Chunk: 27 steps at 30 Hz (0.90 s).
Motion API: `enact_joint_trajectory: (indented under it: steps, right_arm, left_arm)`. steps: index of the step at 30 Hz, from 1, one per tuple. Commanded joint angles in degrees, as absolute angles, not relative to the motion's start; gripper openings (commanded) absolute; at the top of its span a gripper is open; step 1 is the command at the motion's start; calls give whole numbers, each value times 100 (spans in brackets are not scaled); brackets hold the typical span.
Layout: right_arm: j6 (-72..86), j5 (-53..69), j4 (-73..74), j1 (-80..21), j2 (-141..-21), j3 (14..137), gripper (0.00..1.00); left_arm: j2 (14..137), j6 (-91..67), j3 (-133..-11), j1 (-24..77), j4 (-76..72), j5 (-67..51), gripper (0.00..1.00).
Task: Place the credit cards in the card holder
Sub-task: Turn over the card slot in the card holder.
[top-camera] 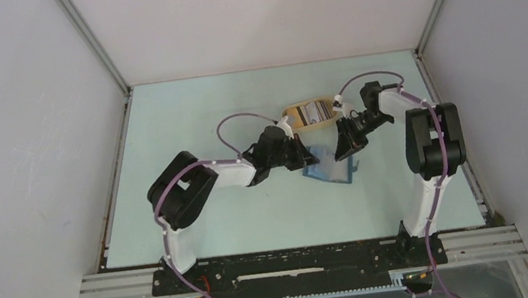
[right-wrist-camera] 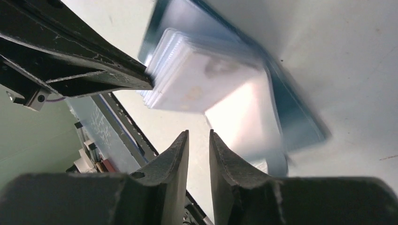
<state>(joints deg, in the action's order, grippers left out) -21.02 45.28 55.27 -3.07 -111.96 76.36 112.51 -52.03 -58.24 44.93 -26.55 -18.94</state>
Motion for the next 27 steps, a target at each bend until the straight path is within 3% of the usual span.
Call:
enact_joint_trajectory:
  steps: [1,11,22,27]
  right_arm:
    - [-2373,5108,5706,-264,-10748,7831,31]
    - [-2290,6526,5671,-316,-10730,7734,32]
    - [-1629,6487,5094,-812,-11160,7575,31]
    - [-1294,6171,4675,-910,-11121,7442,30]
  left_arm:
    - [10240,-4258,-5707,4618,-1540,-1216,0]
    - [9920,-3627,-5925,5051,-47,-371,0]
    - [10602,-4206,-5894,4983,-1027,-1065,0]
    - [10773,-4894,-5365,4702,-2203,-1766,0]
